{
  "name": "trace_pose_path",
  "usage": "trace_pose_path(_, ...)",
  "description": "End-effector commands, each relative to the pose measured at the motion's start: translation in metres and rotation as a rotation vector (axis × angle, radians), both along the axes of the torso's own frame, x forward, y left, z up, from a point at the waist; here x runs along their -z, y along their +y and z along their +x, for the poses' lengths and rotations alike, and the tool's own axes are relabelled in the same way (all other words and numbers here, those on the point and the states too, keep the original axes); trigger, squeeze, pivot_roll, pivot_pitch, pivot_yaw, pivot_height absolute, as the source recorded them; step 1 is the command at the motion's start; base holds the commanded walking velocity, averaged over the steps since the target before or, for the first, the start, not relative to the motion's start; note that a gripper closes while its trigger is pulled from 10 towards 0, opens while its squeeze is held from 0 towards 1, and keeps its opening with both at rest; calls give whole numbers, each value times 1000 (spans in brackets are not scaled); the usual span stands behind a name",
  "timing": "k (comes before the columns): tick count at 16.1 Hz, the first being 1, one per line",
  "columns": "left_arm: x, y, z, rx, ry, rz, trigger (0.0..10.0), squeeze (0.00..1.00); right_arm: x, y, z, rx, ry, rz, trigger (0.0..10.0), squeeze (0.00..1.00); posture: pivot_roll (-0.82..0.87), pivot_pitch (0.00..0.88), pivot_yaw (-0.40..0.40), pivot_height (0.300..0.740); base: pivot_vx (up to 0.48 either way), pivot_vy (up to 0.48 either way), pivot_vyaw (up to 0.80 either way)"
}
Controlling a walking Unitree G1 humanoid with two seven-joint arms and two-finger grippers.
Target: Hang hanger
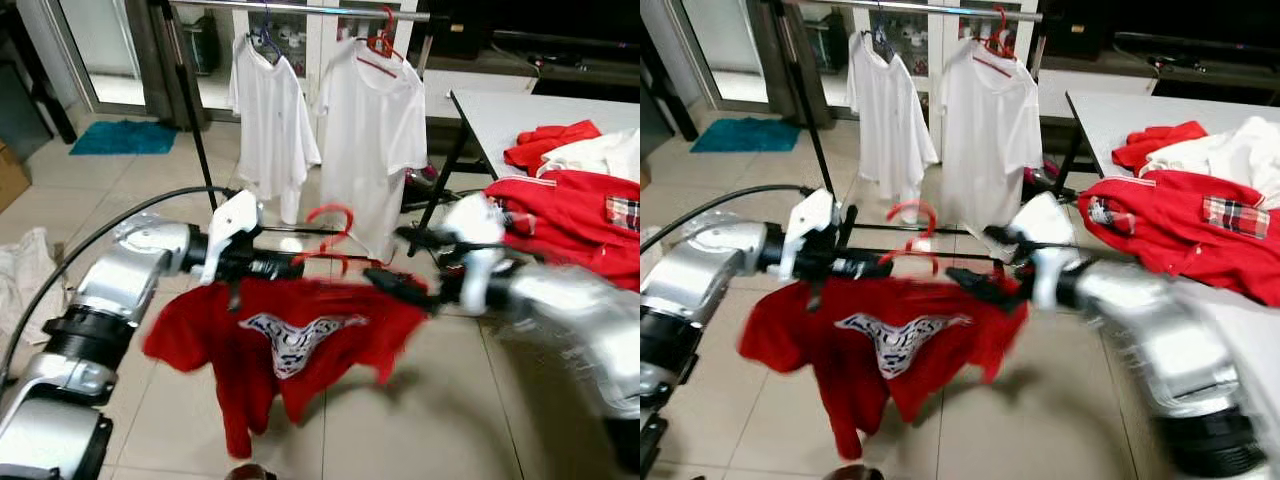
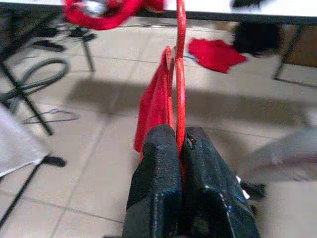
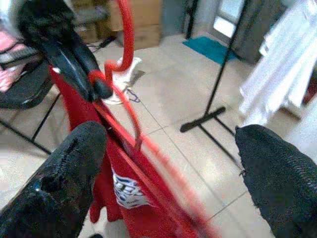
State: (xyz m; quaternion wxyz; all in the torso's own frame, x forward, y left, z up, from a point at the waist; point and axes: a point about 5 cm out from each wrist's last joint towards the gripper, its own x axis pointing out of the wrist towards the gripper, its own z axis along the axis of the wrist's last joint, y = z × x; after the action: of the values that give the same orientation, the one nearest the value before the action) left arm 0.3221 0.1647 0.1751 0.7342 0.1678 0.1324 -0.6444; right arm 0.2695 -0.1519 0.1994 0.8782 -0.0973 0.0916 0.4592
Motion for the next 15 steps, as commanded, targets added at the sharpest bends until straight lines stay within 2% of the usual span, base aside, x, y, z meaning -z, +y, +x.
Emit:
trace_pose_path(1, -11, -5, -1, 72, -47, -11, 0, 0, -4, 1, -1, -46, -9, -17, 10000, 1000, 14, 0, -4, 740, 0, 0, 0)
trace_pose_path(3, -16, -8, -2, 106, -55, -51, 0, 0, -5, 0, 1, -49, 3, -49, 10000, 1000, 13, 0, -3, 740, 0, 0, 0)
trace_pose_path(4, -20, -10, -4, 122, -62, -86, 0, 0, -6, 2, 2, -56, 19, -31, 10000, 812, 12, 0, -2, 740, 0, 0, 0)
trace_pose_path(5, -22, -13, -5, 137, -66, -116, 0, 0, -7, 5, 0, -87, 47, -6, 10000, 35, 12, 0, -2, 740, 0, 0, 0)
trace_pose_path(6, -25, -15, -8, 160, -67, -151, 0, 0, -7, 11, -4, -151, 78, 5, 10000, 0, 11, 0, -4, 740, 0, 0, 0)
trace_pose_path(8, -25, -16, -9, 172, -71, -153, 0, 0, -6, 15, -5, -167, 105, 18, 10000, 0, 11, 0, -10, 740, 0, 0, 0)
trace_pose_path(9, -24, -17, -10, 182, -77, -148, 0, 0, -1, 19, -5, -170, 132, 22, 1020, 0, 11, 0, -16, 740, 0, 0, 0)
trace_pose_path(10, -23, -18, -11, 190, -79, -140, 0, 0, 1, 22, -4, -169, 147, 23, 0, 0, 11, 0, -21, 740, 0, 0, 0)
trace_pose_path(15, -21, -17, -12, 197, -75, -133, 0, 0, 3, 24, -4, -180, 176, 33, 0, 0, 9, 0, -27, 740, 0, 0, 0)
